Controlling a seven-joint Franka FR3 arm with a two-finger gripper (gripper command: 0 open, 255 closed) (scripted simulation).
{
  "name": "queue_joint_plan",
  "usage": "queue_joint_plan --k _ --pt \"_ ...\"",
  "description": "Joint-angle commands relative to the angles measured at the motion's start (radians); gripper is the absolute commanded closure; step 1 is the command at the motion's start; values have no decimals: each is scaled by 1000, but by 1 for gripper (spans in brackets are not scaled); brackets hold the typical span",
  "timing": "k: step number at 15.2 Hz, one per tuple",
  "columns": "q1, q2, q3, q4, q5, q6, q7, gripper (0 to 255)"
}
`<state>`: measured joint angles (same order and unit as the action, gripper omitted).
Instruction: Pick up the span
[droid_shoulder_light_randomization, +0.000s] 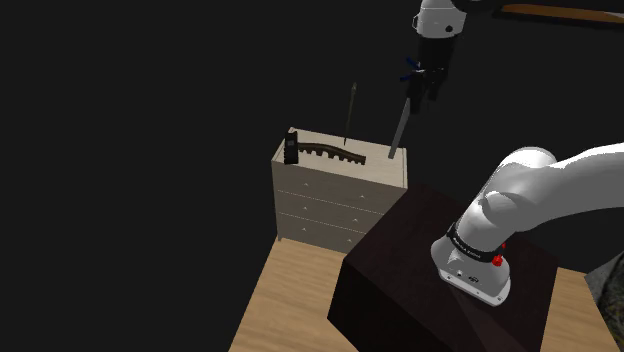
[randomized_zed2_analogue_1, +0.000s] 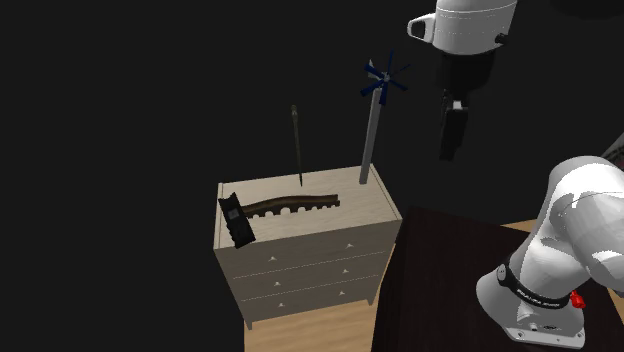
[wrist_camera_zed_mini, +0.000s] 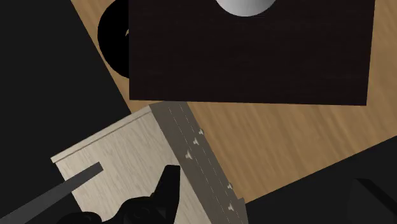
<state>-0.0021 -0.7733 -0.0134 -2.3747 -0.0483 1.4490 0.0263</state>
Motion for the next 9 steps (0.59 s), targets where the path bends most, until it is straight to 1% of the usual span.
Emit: queue_joint_plan --k 1,5,9 --pt "0 0 0 0 0 0 0 0" --pt "1 84 -42 -44 -35 139 -69 0" --pt "2 190 -82 -64 -62 278 -136 0"
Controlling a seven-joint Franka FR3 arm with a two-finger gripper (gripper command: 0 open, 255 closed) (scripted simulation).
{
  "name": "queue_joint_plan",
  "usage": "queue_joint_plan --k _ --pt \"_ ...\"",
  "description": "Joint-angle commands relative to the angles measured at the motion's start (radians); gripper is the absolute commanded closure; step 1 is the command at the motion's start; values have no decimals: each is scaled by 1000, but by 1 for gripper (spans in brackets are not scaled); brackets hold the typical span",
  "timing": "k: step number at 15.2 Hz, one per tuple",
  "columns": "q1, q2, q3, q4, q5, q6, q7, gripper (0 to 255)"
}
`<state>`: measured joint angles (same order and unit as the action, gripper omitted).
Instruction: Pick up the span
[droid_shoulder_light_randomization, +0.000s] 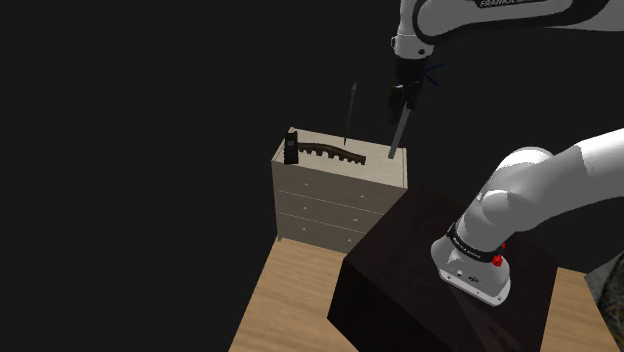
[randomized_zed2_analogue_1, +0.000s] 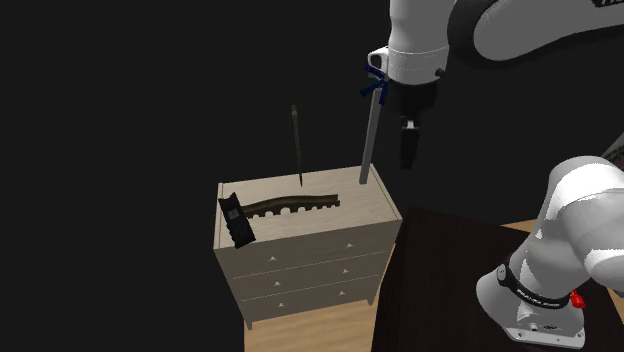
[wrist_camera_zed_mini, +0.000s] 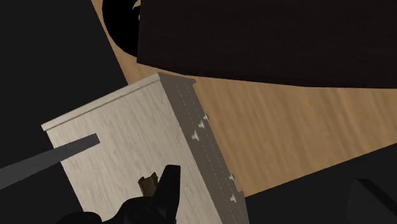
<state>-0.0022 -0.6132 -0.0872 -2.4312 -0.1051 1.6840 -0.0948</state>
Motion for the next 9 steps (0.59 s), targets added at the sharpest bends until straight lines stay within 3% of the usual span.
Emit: queue_joint_plan --k 1,9 --pt "3 60 -18 -9 -11 77 -31 0" --pt "10 334 -83 36 -26 332 -162 0"
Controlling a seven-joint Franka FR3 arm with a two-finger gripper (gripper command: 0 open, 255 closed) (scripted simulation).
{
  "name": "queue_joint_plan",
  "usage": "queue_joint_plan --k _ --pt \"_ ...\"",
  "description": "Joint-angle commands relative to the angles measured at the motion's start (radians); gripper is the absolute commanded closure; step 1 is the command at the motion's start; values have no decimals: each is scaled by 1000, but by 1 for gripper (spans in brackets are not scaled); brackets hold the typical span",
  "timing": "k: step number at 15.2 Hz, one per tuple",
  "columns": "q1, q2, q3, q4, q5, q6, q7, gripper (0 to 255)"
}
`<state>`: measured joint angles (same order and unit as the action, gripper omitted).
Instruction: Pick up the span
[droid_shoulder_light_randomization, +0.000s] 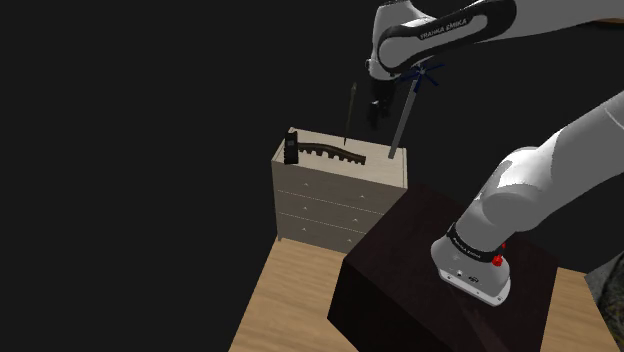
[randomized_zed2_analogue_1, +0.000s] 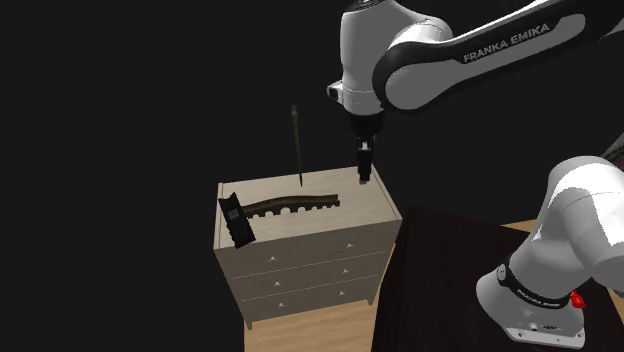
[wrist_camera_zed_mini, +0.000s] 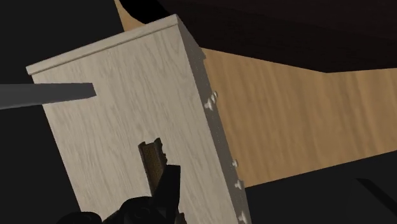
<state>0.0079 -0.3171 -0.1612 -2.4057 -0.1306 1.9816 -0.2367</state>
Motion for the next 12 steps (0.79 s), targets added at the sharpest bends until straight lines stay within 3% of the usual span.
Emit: queue_joint_plan --k 1,12 --pt "1 76 -16 22 1 62 -38 0" --pt "-7 505 -39 245 78 296 -235 0"
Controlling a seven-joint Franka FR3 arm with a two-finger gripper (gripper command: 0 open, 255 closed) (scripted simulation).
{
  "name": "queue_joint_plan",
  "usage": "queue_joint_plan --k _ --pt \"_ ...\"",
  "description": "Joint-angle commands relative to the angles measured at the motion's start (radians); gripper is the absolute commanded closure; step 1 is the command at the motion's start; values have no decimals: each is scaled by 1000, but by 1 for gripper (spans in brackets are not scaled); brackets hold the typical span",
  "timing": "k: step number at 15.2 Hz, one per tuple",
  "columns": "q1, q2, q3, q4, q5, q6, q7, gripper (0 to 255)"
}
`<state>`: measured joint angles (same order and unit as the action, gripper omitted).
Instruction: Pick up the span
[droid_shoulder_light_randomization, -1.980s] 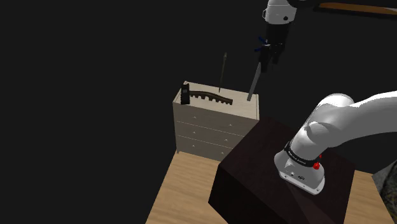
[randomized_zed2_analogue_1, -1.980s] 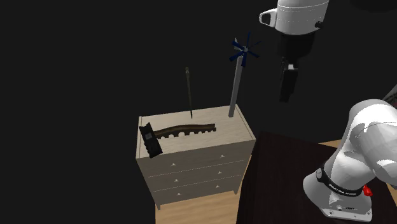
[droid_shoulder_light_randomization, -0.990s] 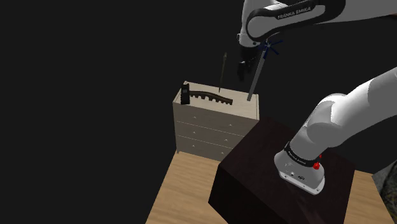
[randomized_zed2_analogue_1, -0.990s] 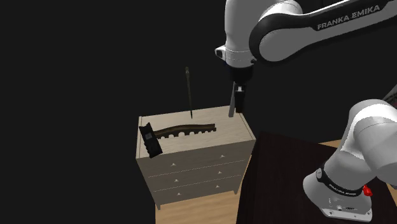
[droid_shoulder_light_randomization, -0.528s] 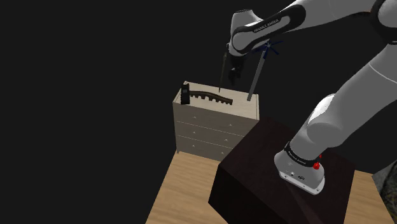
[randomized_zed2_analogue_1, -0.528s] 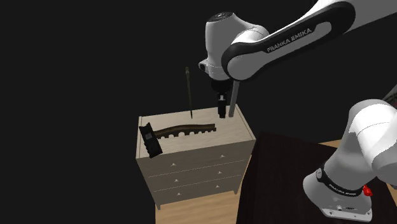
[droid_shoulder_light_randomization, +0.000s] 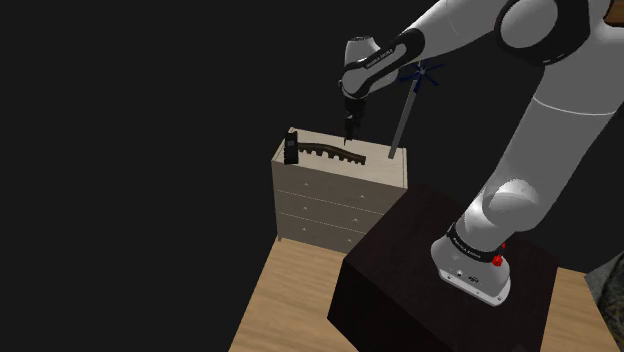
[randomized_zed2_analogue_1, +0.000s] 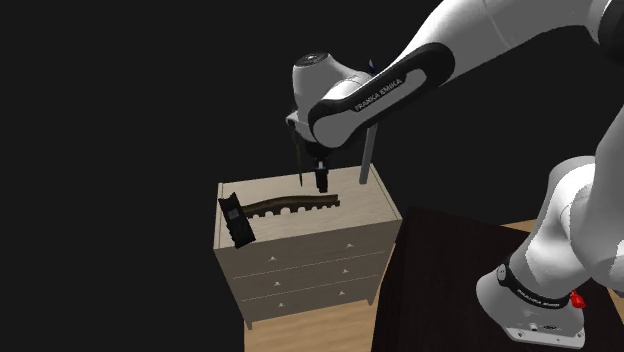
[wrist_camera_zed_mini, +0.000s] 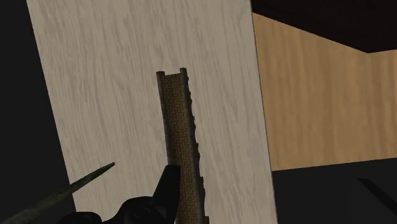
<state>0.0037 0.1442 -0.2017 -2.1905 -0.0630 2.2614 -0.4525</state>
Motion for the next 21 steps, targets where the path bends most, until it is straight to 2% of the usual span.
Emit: queue_joint_plan --k 1,7,12,21 --pt "-7 83 4 58 19 30 -37 0" --pt "-37 316 34 255 61 81 -127 0" --pt "-63 512 64 459 78 86 -184 0" --pt "-70 592 71 477 84 148 -185 0"
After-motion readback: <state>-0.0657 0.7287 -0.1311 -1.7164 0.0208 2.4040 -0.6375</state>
